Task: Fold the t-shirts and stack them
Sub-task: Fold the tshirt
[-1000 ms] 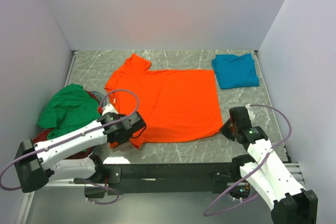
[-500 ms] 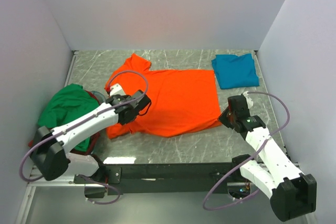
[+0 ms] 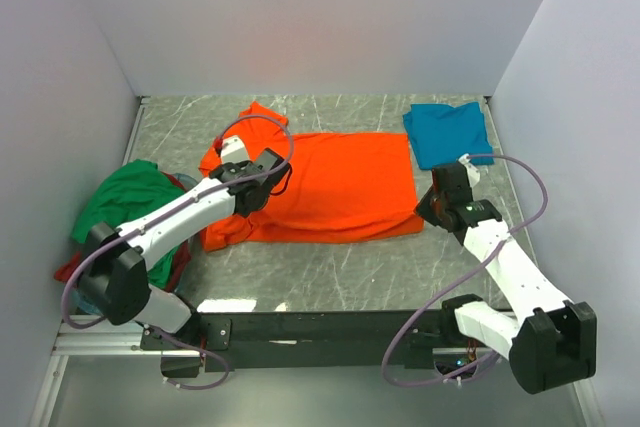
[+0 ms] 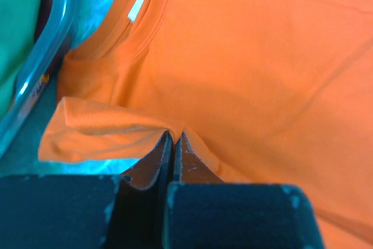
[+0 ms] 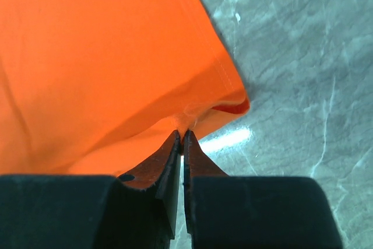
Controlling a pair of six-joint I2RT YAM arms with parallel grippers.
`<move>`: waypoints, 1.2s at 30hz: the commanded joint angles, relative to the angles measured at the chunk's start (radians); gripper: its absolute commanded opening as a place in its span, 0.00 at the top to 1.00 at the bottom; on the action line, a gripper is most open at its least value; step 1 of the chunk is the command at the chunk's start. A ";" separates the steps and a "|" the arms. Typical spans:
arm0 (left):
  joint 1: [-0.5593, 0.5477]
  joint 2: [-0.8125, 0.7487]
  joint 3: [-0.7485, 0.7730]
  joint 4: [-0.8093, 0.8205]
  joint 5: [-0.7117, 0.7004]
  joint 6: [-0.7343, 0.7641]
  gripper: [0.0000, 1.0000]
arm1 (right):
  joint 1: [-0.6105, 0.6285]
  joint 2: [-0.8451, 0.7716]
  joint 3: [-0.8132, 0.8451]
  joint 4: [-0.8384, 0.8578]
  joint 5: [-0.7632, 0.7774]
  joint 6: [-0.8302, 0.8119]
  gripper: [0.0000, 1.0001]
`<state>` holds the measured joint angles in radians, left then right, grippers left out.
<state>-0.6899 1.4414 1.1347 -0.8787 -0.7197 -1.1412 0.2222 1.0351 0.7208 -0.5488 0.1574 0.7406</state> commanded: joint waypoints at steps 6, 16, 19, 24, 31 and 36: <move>0.047 0.070 0.079 0.202 -0.034 0.299 0.96 | -0.052 0.054 0.080 0.041 0.008 -0.064 0.92; 0.085 0.149 0.097 0.386 0.037 0.550 0.95 | -0.086 0.152 0.135 0.062 -0.027 -0.099 0.92; 0.104 0.171 0.088 0.487 0.081 0.675 0.91 | -0.093 0.199 0.157 0.078 -0.048 -0.112 0.92; 0.182 0.281 0.178 0.512 0.189 0.805 0.89 | -0.107 0.301 0.216 0.079 -0.056 -0.118 0.91; 0.227 0.485 0.267 0.670 0.336 1.067 0.96 | -0.135 0.489 0.298 0.081 -0.071 -0.122 0.90; 0.234 0.548 0.375 0.632 0.364 1.126 0.66 | -0.135 0.562 0.322 0.093 -0.094 -0.135 0.71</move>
<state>-0.4530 1.9961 1.4239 -0.2970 -0.4038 -0.1047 0.0929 1.5791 0.9958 -0.4816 0.0746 0.6277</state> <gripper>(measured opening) 0.307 0.235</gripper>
